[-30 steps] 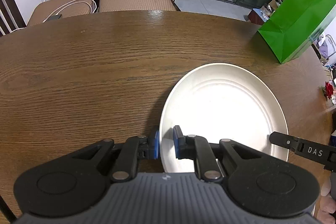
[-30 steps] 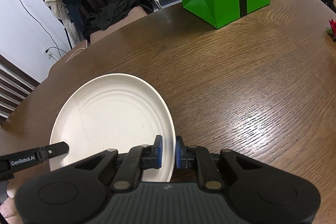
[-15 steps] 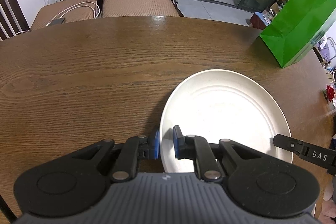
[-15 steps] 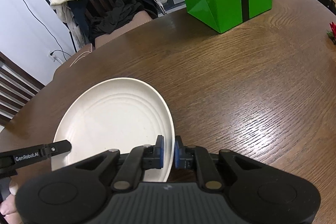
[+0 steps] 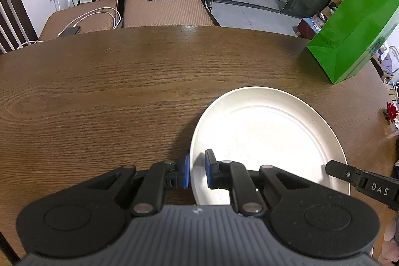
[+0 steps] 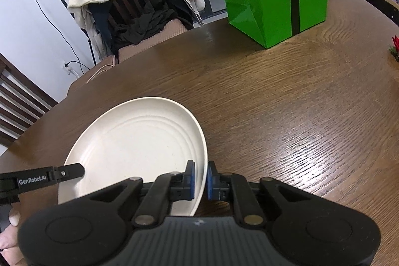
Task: Organize plates and bowls
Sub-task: 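Lift the third cream plate off the table with both grippers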
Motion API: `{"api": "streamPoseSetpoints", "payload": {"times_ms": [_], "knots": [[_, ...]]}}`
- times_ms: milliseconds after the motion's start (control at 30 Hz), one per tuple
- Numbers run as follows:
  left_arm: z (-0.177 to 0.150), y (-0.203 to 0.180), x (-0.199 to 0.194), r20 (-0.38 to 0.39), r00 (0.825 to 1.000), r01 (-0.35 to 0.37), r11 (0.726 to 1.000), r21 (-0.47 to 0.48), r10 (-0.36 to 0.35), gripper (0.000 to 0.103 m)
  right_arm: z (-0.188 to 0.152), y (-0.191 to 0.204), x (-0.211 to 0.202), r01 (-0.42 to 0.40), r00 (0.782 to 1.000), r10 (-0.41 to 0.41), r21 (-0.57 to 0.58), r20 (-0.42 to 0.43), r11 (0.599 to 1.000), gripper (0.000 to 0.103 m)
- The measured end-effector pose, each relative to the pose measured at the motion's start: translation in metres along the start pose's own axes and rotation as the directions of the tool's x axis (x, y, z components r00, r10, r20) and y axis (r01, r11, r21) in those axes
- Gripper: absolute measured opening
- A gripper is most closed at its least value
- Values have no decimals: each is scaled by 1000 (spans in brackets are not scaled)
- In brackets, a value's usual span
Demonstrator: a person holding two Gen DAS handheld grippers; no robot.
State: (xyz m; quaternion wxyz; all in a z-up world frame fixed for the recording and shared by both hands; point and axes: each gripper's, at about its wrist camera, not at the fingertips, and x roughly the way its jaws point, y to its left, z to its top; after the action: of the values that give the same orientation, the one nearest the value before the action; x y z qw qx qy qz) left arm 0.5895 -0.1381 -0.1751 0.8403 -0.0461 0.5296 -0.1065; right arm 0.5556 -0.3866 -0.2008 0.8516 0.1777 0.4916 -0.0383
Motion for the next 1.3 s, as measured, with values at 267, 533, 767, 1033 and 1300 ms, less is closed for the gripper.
{"api": "streamPoseSetpoints", "payload": {"times_ms": [267,533,767,1033,1300], "knots": [[1,-2,-16,27,1000,0,1000,-1,0,13,0,2,-15,-6,1000,7,-10,28,1000,9],[-1,-3,-39,56,998,1,1000,-2,-1,13,-1,9,-37,-14,998,15,-25,54,1000,9],[-4,-6,-62,79,997,2,1000,-2,-2,13,-4,14,-59,-21,997,23,-35,73,999,9],[-10,-11,-92,108,994,13,1000,6,-14,13,-9,15,-90,-24,994,27,-37,103,999,9],[-21,-20,-122,137,990,19,1000,16,-21,13,-18,15,-122,-25,991,29,-38,128,999,9]]}}
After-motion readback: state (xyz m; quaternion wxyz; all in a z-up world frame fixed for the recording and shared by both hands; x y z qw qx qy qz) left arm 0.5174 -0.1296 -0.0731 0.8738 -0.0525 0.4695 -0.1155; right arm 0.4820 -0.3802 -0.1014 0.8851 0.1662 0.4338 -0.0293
